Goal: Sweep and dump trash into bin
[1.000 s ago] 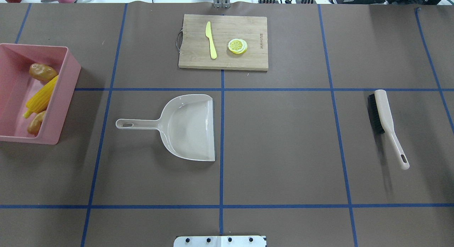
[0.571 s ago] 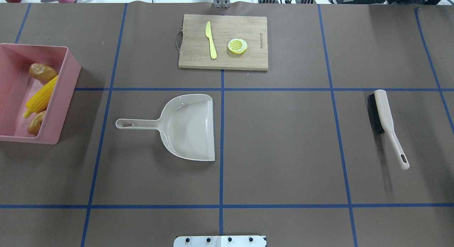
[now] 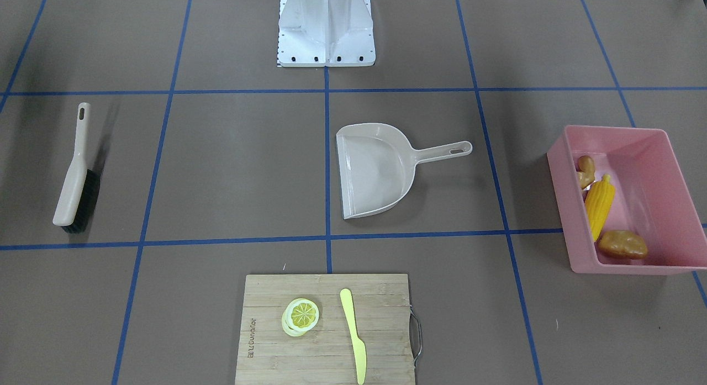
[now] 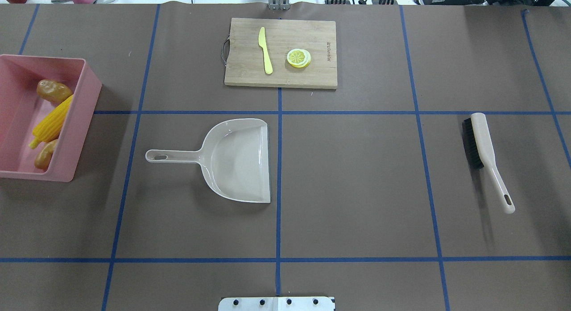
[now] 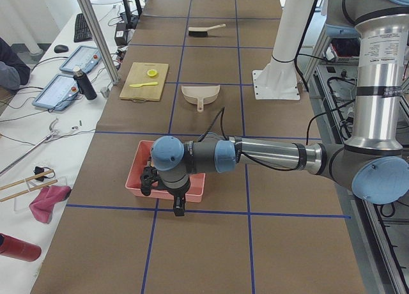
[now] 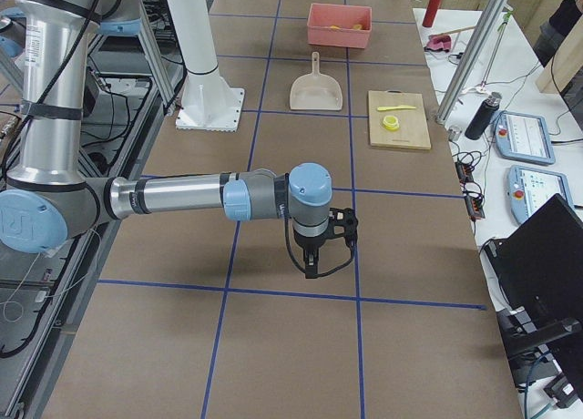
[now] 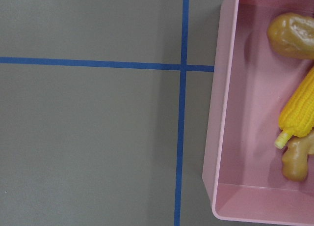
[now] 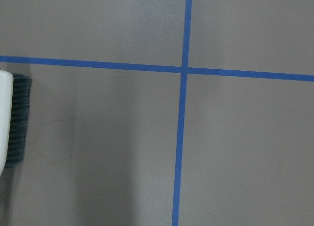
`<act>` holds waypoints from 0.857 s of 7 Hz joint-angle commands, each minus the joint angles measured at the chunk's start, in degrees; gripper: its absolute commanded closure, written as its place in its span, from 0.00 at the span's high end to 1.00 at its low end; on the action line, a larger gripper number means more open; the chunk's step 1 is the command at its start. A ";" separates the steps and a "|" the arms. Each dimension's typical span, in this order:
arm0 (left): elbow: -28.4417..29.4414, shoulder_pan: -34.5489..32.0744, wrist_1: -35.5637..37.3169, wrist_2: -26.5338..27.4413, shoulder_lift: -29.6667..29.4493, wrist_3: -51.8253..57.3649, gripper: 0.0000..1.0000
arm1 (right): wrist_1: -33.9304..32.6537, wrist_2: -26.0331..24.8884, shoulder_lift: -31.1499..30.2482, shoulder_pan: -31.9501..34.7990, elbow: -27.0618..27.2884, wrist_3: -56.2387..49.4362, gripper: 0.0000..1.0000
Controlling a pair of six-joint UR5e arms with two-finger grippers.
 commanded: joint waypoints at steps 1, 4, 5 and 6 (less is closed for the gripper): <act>0.55 -0.01 -0.11 -0.01 0.08 -0.75 0.99 | 0.00 0.00 0.01 -0.01 0.03 0.00 1.00; 0.81 -0.36 -0.11 -0.01 0.52 -0.75 0.99 | 0.00 0.09 0.10 -0.01 0.03 0.00 1.00; 0.81 -0.53 -0.11 -0.01 0.61 -0.75 0.99 | 0.00 0.09 0.10 -0.01 0.03 0.00 1.00; 0.81 -0.88 -0.11 -0.01 0.61 -0.84 0.99 | 0.00 0.09 0.10 -0.01 0.03 0.00 1.00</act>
